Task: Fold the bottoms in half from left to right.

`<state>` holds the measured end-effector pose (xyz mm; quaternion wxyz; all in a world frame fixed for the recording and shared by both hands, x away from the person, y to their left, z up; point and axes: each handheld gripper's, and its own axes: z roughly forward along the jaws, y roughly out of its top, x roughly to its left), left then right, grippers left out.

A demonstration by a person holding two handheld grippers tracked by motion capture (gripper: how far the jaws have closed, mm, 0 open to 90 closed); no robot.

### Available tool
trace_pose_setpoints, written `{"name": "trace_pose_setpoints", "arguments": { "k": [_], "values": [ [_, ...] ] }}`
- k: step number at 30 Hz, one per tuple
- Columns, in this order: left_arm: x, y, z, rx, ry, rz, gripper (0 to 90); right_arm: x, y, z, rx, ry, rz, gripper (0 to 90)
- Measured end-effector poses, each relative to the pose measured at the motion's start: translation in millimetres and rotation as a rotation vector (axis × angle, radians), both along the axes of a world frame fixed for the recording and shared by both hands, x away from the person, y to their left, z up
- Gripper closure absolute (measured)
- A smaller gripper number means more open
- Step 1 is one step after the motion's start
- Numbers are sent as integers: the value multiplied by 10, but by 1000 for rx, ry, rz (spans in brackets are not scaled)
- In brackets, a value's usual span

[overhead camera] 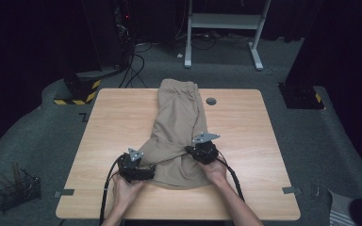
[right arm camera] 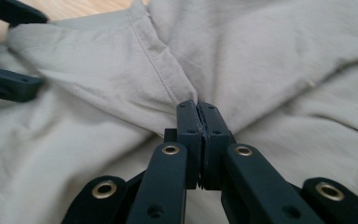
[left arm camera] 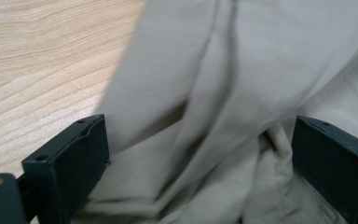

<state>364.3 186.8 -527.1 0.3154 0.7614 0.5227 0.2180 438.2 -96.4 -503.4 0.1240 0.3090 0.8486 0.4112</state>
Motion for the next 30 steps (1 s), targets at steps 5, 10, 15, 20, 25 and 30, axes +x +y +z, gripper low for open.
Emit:
{"name": "trace_pose_setpoints", "arguments": {
  "k": [5,10,15,20,25,30],
  "values": [
    [18,26,-4,-7,1,16,56,58,-208,-22,2,-11,-80,889],
    [23,43,-5,-9,1,19,56,94,-403,-76,17,36,-132,824],
    [31,32,-12,-14,-14,13,72,-52,-361,-66,13,40,-125,558],
    [110,14,-13,-17,-19,4,87,-89,-262,-189,-83,14,-144,486],
    [316,-10,-10,-17,-18,-6,93,42,-258,-203,-84,-6,-188,487],
    [519,-27,-10,-19,-23,-19,106,214,-284,-201,-82,4,-231,465]
  ]
}}
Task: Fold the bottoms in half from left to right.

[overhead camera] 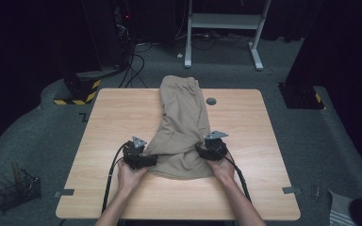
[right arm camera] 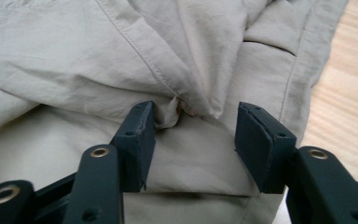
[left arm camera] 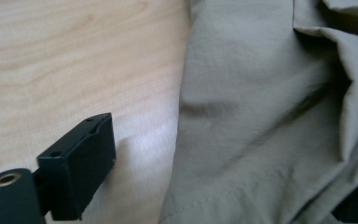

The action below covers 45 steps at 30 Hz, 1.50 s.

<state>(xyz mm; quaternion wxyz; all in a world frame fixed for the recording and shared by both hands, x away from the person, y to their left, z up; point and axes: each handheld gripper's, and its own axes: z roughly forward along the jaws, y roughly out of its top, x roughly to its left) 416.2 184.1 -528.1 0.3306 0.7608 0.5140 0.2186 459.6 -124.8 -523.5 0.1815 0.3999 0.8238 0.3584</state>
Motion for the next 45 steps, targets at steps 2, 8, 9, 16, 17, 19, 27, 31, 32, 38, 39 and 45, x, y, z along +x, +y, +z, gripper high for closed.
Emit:
{"name": "trace_pose_setpoints", "arguments": {
  "k": [2,8,9,16,17,19,27,31,32,38,39,45],
  "values": [
    [12,0,0,1,-2,-2,107,23,-24,10,-3,12,-19,437],
    [-111,91,34,-24,8,-14,151,-84,-67,126,42,23,10,439],
    [-127,110,50,-26,2,-17,151,-102,-69,167,56,19,12,438],
    [-178,151,78,-11,-5,-23,150,-86,86,416,108,-15,54,455],
    [-178,146,63,-8,-2,-25,150,-68,123,425,108,-17,58,457],
    [-174,136,23,-12,13,-27,137,-15,202,414,100,-8,65,470],
    [-198,118,1,-3,-7,-28,139,108,344,255,95,20,83,614],
    [-199,123,2,-3,-9,-26,146,138,335,169,65,83,131,866],
    [-199,125,2,-2,-10,-26,146,138,335,169,65,83,131,866],
    [-201,126,4,-4,-7,-24,151,45,271,175,18,63,176,900],
    [-202,126,3,-5,-8,-22,154,-1,206,191,26,52,173,900],
    [-209,129,2,-6,-10,-10,158,-178,-63,248,40,6,150,900]
  ]
}}
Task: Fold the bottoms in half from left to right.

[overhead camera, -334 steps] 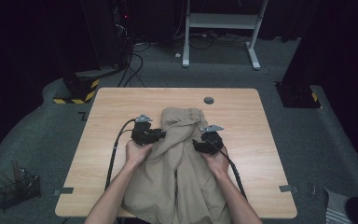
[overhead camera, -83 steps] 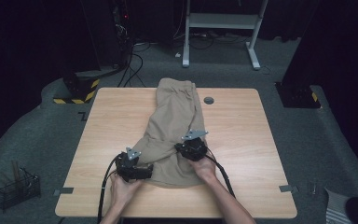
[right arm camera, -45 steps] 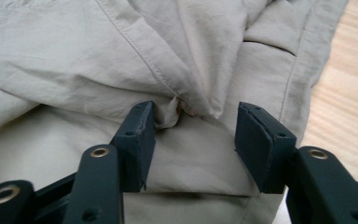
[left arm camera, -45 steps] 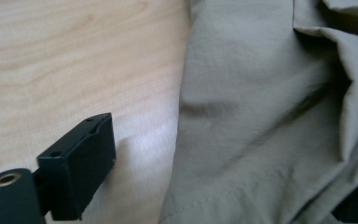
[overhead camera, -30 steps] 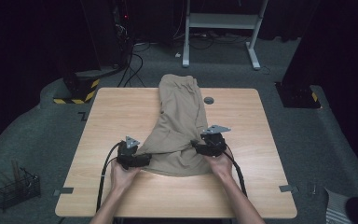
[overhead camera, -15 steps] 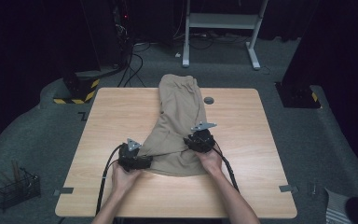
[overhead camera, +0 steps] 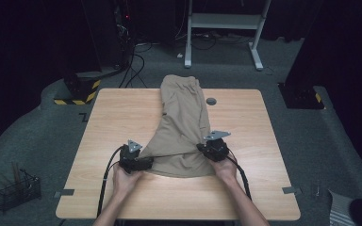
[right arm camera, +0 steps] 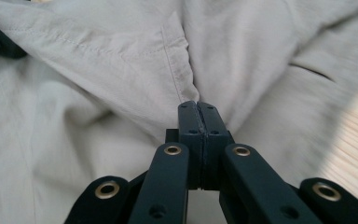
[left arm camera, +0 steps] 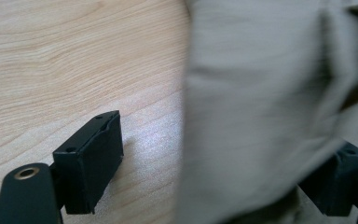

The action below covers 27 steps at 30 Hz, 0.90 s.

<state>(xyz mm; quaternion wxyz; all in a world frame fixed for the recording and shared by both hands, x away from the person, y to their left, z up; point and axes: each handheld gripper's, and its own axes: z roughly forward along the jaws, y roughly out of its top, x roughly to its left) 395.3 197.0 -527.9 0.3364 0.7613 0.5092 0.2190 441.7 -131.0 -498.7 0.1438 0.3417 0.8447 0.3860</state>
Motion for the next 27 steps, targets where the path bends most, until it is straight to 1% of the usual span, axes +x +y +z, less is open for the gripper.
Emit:
{"name": "trace_pose_setpoints", "arguments": {
  "k": [1,2,3,4,6,7,8,9,10,11,12,13,16,18,19,20,21,22,25,26,27],
  "values": [
    [-1,1,0,1,0,1,158,-31,-66,-4,4,-8,-8,900],
    [-4,2,0,1,-2,4,158,-59,-131,-15,10,-5,-20,900],
    [-9,5,1,3,-1,5,158,-90,-240,-62,17,7,-41,899],
    [-18,9,0,0,0,10,158,-90,-240,-62,17,7,-41,899],
    [-44,23,1,0,-1,12,160,-111,-318,-145,5,17,-54,896],
    [-60,31,2,-4,0,7,160,-114,-330,-159,10,17,-56,892],
    [-99,50,8,-19,6,2,160,-119,-335,-160,14,19,-60,889],
    [-99,50,8,-19,6,2,162,-121,-331,-156,20,17,-62,870],
    [-140,73,23,-36,17,-5,162,-121,-322,-148,27,11,-63,814],
    [-140,73,23,-36,17,-5,162,-121,-322,-148,27,11,-63,814],
    [-160,86,34,-35,15,-8,161,-123,-288,-117,39,9,-66,722],
    [-178,99,50,-34,12,-10,160,-124,-267,-101,45,3,-65,694],
    [-229,144,119,-38,-3,-11,160,-120,-219,-76,52,-1,-59,671],
    [-258,190,160,-38,-9,-10,160,-105,-174,-75,43,-2,-57,685],
    [-265,218,171,-42,-9,-7,160,-77,-155,-113,29,18,-56,740],
    [-268,250,177,-45,-5,-3,160,-77,-155,-113,29,18,-56,740],
    [-271,283,180,-48,-3,1,160,-61,-155,-141,22,27,-52,780],
    [-274,314,181,-51,0,5,160,-49,-165,-186,3,34,-52,847],
    [-285,382,181,-58,10,9,159,-52,-186,-200,3,36,-48,870],
    [-285,394,182,-61,12,10,160,-58,-187,-194,-4,32,-48,875],
    [-281,408,186,-59,14,10,163,-68,-186,-177,-27,12,-45,883]
  ]
}}
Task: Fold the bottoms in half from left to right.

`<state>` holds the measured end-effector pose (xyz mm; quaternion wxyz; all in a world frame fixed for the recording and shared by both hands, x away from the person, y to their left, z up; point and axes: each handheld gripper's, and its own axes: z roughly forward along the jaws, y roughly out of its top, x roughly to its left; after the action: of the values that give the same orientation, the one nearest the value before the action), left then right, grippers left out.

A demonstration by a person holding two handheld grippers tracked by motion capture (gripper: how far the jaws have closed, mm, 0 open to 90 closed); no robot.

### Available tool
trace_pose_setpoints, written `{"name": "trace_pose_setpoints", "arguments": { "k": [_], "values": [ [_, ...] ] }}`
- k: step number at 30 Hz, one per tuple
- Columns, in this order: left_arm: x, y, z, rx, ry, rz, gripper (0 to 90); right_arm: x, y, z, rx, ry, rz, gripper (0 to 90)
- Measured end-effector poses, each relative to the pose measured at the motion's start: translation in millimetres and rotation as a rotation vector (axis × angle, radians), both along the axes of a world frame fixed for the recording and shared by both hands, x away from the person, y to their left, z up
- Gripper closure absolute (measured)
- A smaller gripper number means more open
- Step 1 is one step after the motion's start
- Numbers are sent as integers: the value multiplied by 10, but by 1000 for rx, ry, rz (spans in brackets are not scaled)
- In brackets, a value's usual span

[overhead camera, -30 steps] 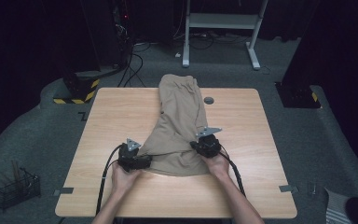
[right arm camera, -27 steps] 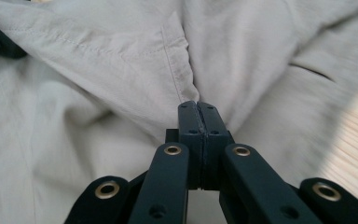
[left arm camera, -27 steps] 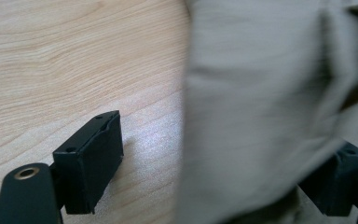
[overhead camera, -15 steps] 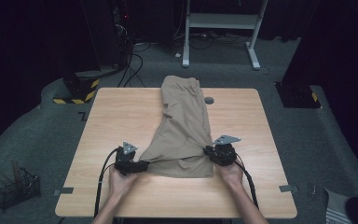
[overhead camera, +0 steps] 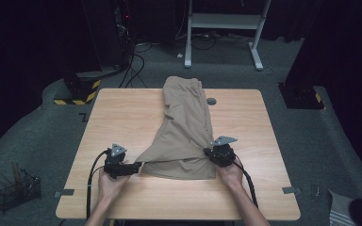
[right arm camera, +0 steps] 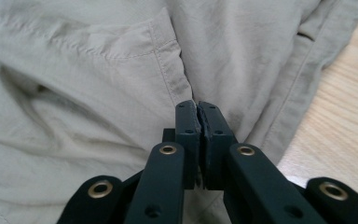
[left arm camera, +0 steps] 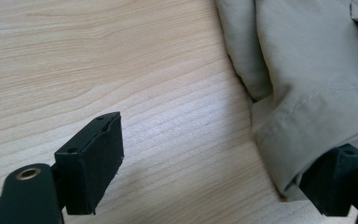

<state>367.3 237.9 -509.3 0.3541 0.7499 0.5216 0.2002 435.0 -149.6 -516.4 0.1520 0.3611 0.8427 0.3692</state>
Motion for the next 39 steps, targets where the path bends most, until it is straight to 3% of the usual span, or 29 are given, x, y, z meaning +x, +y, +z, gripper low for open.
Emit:
{"name": "trace_pose_setpoints", "arguments": {
  "k": [11,20,28,33,39],
  "values": [
    [-43,164,28,-16,10,11,168,27,-82,9,0,-9,-30,890],
    [126,193,83,-69,-5,34,188,44,-155,21,10,-4,-63,879],
    [413,-185,68,-89,10,-36,184,3,-71,104,61,-29,-39,711],
    [524,-408,10,-55,32,-62,184,71,39,144,80,-16,-28,626],
    [507,-544,-78,8,41,-71,177,181,218,139,76,-2,-15,572]
  ]
}}
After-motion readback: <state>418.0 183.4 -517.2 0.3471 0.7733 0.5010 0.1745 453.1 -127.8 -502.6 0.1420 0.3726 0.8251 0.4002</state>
